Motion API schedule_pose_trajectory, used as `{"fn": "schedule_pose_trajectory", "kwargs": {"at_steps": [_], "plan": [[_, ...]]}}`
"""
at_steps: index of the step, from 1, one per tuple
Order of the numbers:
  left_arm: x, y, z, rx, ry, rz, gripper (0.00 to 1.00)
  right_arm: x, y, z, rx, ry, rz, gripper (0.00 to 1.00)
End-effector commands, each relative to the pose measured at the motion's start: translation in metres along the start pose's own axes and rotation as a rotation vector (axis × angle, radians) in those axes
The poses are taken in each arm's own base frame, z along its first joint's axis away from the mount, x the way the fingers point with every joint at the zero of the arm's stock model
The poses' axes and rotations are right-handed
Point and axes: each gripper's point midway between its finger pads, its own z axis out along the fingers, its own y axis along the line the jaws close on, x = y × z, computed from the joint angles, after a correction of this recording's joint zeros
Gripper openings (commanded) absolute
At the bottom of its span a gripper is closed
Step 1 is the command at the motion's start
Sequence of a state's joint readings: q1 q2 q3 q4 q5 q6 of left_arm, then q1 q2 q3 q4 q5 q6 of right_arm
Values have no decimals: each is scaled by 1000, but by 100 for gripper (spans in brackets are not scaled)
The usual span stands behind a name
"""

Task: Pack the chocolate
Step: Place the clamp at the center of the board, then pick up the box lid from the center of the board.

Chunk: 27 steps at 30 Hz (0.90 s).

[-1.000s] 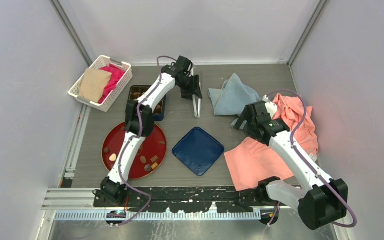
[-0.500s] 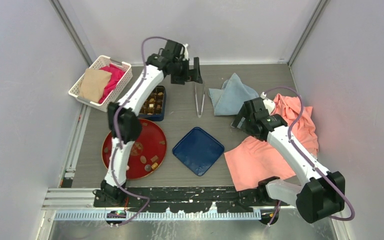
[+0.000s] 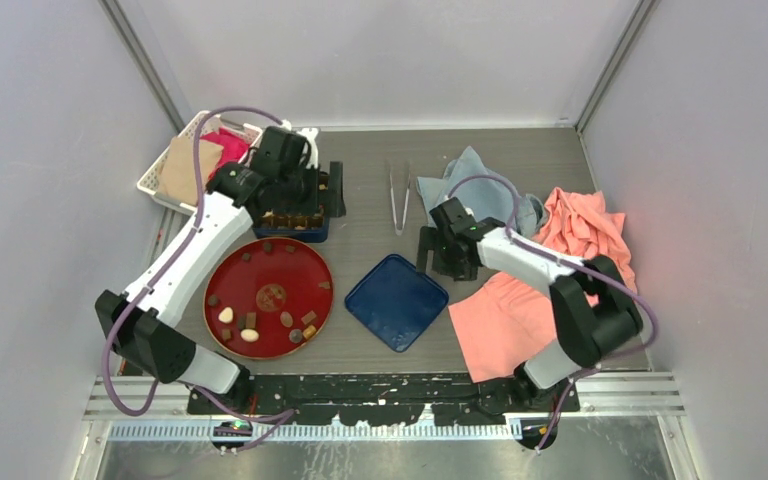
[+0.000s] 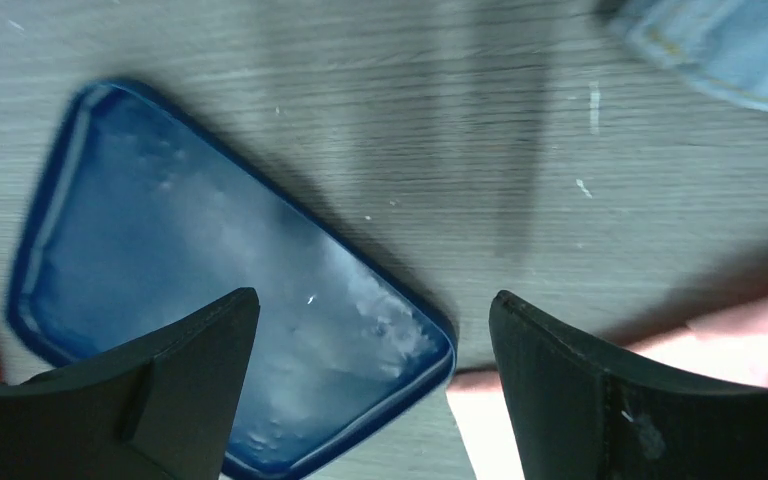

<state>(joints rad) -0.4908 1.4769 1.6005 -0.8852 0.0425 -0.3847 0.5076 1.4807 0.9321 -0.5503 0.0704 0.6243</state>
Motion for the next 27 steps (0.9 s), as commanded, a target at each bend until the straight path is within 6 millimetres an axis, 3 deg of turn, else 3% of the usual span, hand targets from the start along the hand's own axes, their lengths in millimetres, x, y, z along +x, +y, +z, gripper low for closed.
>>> {"fn": "schedule_pose_trajectory", "kwargs": {"at_steps": [1, 6, 12, 27], "plan": [[23, 21, -3, -85, 27, -16, 100, -1, 15, 16, -46, 44, -146, 90], [34, 27, -5, -100, 20, -44, 100, 20, 11, 34, -48, 157, -278, 85], [46, 26, 1, -92, 87, -55, 100, 32, -1, 50, 7, 185, -281, 73], [57, 25, 27, -82, 150, -65, 100, 25, -17, 29, 146, 132, -341, 39]]}}
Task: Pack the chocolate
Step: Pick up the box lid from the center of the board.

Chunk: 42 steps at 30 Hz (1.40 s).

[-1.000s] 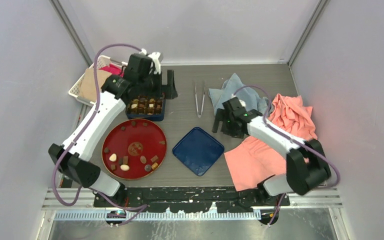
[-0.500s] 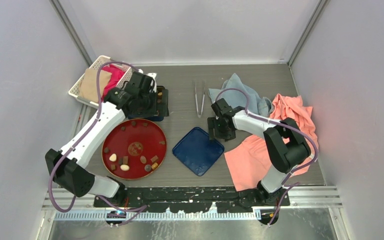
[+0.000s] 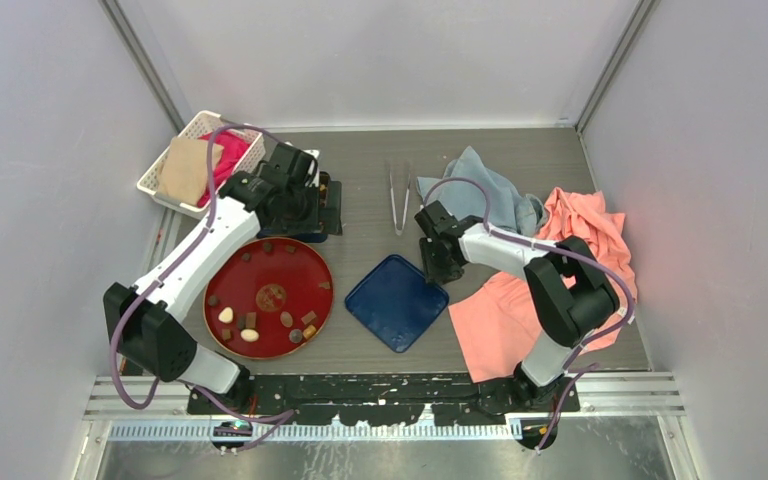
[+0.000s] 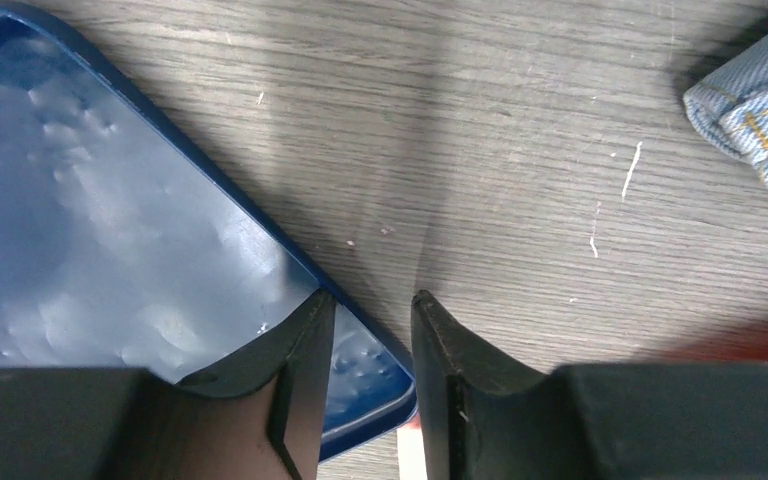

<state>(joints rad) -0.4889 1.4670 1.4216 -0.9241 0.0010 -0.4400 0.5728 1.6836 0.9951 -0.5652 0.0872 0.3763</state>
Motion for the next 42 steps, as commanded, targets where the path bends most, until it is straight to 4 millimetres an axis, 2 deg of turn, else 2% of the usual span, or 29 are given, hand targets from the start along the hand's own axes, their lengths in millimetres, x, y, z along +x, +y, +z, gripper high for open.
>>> {"fn": "schedule_pose_trajectory", "kwargs": {"at_steps": [1, 8, 11, 14, 15, 25, 31, 34, 38, 42], "plan": [[-10, -8, 3, 36, -29, -2, 100, 5, -13, -9, 83, 9, -14, 37], [-10, -8, 4, 40, -37, 11, 100, 4, -9, -28, 50, 13, -12, 25], [-9, -7, 4, 41, -39, 19, 100, 3, -12, -36, 62, 6, -18, 17], [-7, -5, 5, 41, -38, 20, 100, 5, -14, -42, 66, 7, -19, 2], [-6, -5, 5, 42, -36, 19, 100, 5, -13, -45, 58, 5, -17, 1], [-5, 0, -9, 67, -46, 3, 100, 0, 7, -78, -77, -47, -1, 1], [1, -1, -12, 105, -28, -23, 100, 0, 9, -99, -118, -78, -6, 1], [12, -3, -9, 125, 9, -31, 100, -4, 10, -109, -132, -111, -2, 1], [39, -10, -1, 185, 104, -69, 100, -6, 18, -122, -190, -140, 11, 1], [57, -10, 5, 201, 134, -111, 100, -3, 16, -114, -178, -135, 36, 1]]}}
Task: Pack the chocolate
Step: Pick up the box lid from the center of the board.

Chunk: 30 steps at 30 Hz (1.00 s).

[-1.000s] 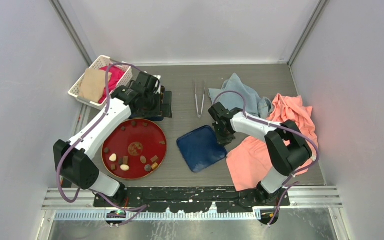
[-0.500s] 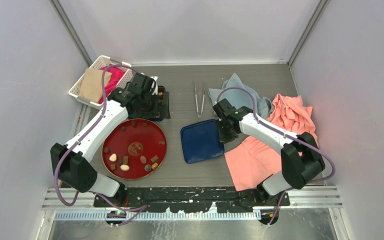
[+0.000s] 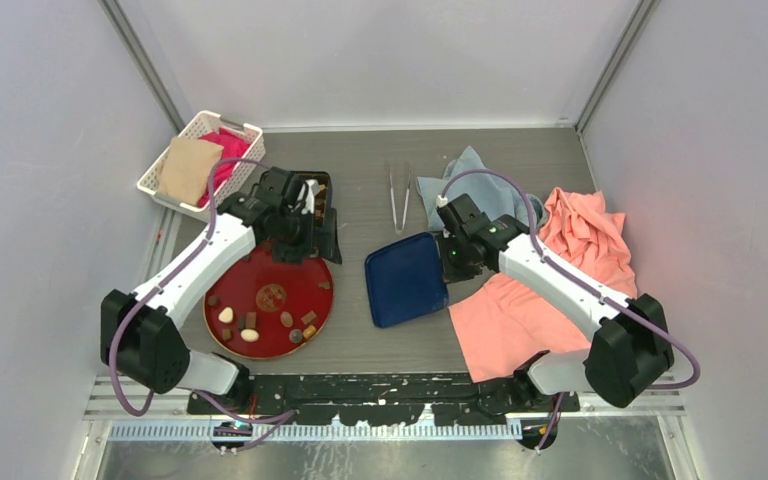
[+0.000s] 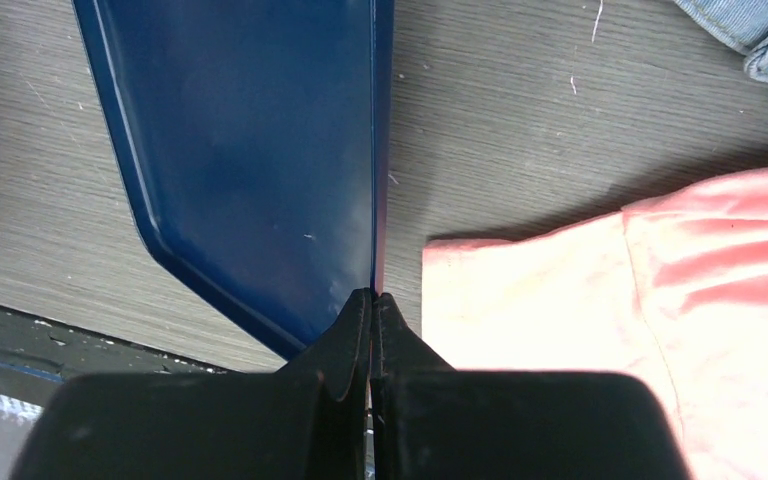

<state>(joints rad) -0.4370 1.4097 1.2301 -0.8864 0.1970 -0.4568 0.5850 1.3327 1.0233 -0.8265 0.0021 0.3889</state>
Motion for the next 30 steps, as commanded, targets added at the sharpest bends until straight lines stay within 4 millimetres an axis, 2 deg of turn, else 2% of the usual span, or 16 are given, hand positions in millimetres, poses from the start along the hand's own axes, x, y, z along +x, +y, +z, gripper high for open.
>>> {"fn": "schedule_pose_trajectory", "kwargs": {"at_steps": [1, 4, 9, 16, 24, 30], "plan": [[8, -12, -5, 88, -15, -41, 100, -14, 10, -6, -39, -59, 33, 1], [10, -13, -4, 98, -20, -55, 100, -14, 12, 2, -48, -53, 43, 1], [12, -13, -3, 102, -11, -59, 100, -19, 16, -1, -69, -79, 47, 1], [11, -18, 0, 124, -1, -63, 100, -12, 17, 5, -81, -65, 73, 1], [18, -28, 3, 192, 45, -59, 100, -22, 17, -21, -92, -149, 71, 1], [23, -36, -1, 248, 57, -42, 100, -31, 24, -35, -138, -203, 99, 1]]}}
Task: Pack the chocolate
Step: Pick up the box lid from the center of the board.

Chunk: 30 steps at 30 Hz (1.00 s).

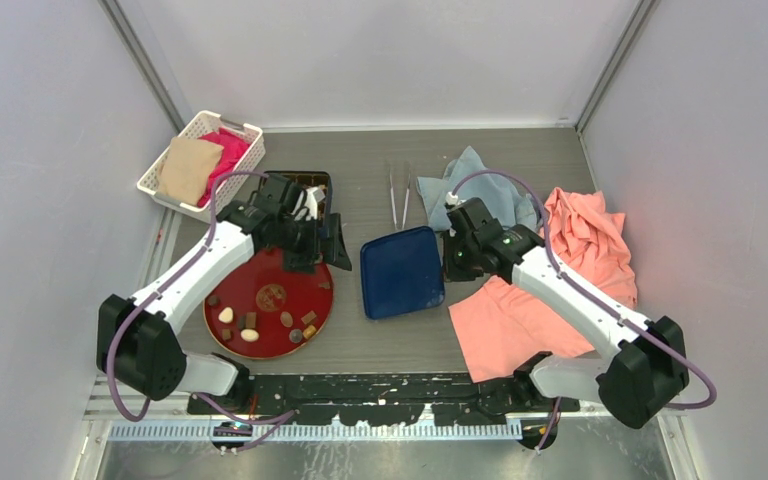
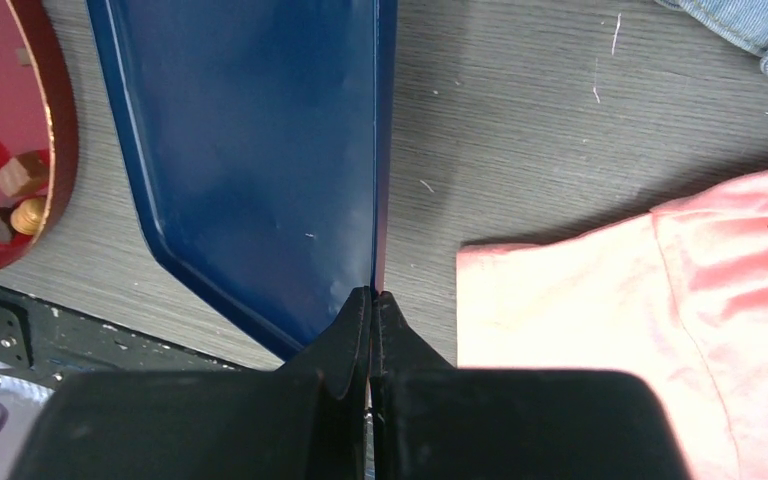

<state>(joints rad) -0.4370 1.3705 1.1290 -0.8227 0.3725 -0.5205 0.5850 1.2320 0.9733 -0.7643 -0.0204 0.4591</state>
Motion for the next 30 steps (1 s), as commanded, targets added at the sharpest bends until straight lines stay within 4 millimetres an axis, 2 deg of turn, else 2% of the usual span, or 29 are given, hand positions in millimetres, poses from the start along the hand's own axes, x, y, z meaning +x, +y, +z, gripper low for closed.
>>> {"fn": "schedule_pose_trajectory", "kwargs": {"at_steps": [1, 7, 18, 23, 30], "plan": [[0, -15, -3, 98, -6, 25, 100, -27, 19, -20, -80, -119, 33, 1], [2, -28, -9, 273, -15, -42, 100, -37, 26, -34, -121, -192, 65, 1], [14, -27, -5, 354, 38, -54, 99, -47, 48, -46, -253, -261, 115, 1], [17, -32, -19, 464, 57, -60, 99, -54, 63, -60, -358, -315, 114, 1], [21, -40, -28, 594, 91, -80, 98, -54, 68, -62, -389, -320, 119, 1]]}}
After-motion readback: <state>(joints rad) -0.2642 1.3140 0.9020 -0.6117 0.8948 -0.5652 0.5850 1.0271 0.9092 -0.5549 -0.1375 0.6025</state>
